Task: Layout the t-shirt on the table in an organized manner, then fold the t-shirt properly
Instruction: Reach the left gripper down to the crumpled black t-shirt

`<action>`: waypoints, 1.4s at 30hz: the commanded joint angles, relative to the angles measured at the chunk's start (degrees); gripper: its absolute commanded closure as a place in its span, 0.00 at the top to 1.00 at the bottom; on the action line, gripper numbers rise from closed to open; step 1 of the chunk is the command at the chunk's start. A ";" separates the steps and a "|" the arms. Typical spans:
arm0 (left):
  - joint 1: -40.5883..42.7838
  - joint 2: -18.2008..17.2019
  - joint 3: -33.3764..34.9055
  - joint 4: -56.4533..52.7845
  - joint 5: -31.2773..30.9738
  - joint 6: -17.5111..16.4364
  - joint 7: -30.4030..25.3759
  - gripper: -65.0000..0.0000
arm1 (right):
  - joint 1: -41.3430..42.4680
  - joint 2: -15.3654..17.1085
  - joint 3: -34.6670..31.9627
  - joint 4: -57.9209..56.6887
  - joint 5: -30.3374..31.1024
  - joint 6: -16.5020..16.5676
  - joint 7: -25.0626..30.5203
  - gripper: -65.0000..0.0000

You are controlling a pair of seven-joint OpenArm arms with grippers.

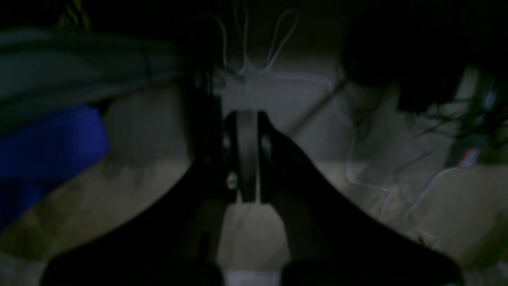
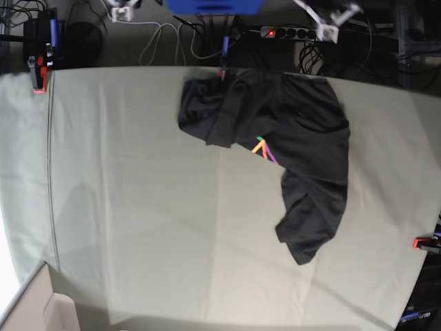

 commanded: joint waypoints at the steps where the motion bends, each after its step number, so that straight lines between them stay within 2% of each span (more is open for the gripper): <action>1: 2.37 -1.48 -0.74 3.83 -1.76 0.30 1.49 0.00 | -2.01 0.18 0.08 4.31 0.21 0.17 0.28 0.00; 5: 3.51 -3.15 -4.08 15.70 -6.51 0.30 6.41 0.00 | -5.44 1.67 0.08 17.93 0.21 0.17 -2.79 0.00; 10: 4.22 -2.80 -9.09 27.04 -7.12 0.12 10.63 0.00 | -8.78 1.67 0.34 31.82 0.21 0.17 -3.85 0.00; 13: 5.27 -2.54 -11.55 32.67 -7.30 0.38 10.90 0.00 | -9.13 1.67 0.34 36.75 0.21 0.17 -3.85 0.00; 18: 2.37 3.09 -18.50 35.04 -10.64 -0.06 11.42 0.03 | -7.99 1.67 0.34 40.35 0.21 0.17 -3.85 0.00; 20: 0.61 4.06 -19.99 34.78 -12.05 -0.06 11.42 0.12 | -7.55 1.67 0.34 40.88 0.21 0.17 -4.64 0.00; 25: -3.61 4.76 -20.17 34.34 -14.77 -0.06 11.25 0.57 | -5.96 1.32 2.27 40.88 0.12 0.17 -10.53 0.00; 27: -5.45 5.11 -19.99 33.90 -15.74 -0.06 11.34 0.70 | -4.73 1.23 3.24 40.88 0.12 0.17 -13.17 0.00; 29: -7.30 5.11 -19.90 33.46 -16.27 -0.06 11.34 0.78 | -3.59 1.41 3.42 40.97 0.12 0.17 -15.89 0.00; 35: -9.06 5.20 -20.08 30.56 -16.36 -0.06 11.34 0.81 | -2.80 1.76 3.33 40.97 0.12 0.17 -16.51 0.00; 42: -13.01 5.20 -19.90 20.10 -16.79 -0.06 11.34 0.81 | -2.62 1.76 3.33 40.97 0.12 0.17 -16.60 0.00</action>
